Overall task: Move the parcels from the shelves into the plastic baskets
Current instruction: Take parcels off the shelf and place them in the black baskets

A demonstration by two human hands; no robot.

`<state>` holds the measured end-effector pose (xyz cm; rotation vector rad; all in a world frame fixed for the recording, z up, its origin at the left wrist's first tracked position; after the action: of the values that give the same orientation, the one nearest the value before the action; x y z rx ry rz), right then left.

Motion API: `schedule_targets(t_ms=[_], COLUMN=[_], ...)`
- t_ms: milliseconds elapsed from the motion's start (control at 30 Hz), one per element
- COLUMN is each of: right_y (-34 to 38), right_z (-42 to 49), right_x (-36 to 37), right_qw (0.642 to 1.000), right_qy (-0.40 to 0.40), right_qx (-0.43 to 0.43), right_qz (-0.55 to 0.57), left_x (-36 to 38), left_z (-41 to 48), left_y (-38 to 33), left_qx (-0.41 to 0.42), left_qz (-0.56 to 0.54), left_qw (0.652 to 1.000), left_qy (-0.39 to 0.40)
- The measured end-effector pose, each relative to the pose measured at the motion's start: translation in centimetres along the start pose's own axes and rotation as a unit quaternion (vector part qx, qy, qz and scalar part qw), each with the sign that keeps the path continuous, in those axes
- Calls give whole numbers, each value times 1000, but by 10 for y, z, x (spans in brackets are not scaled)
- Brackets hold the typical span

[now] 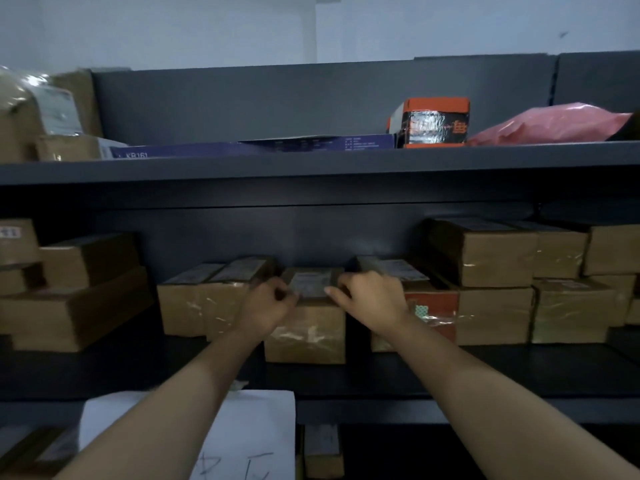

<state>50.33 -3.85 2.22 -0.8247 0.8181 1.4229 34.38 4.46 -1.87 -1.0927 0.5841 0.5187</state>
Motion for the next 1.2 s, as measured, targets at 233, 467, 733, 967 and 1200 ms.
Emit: schedule_targets(t_ms=[233,467,733,967,1200], right_y=[-70,-56,-56,-128,-133], right_z=[-18,-38,-75,-110,-134], right_x=[27,15,-27,23,15], right_qw=[990,994,990,778,686], right_qy=[79,49,-46,-50,-197], right_qx=[105,67,133,405,414], right_qz=[-55,-75,-3,477,565], left_x=[45,50,6,26,24], left_z=[-16,-38,-62,-52,-73], left_y=[-31,-47,-54,12,6], left_qx=[57,79,109,-144,-120], left_qz=[199,252,134,-291,-421], left_qw=[971,959,984,946,899], left_qy=[116,103,-40,15,1])
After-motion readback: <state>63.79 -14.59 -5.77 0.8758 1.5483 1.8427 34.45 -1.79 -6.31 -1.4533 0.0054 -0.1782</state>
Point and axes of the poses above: each hand's wrist, its own z-axis towards the middle knuckle, its own x-axis out of the palm, y = z × x, the point moved 10 cm from there along z, towards the middle knuckle, and after that the axes turned 3 degrees about y, right-handed, at the moved point
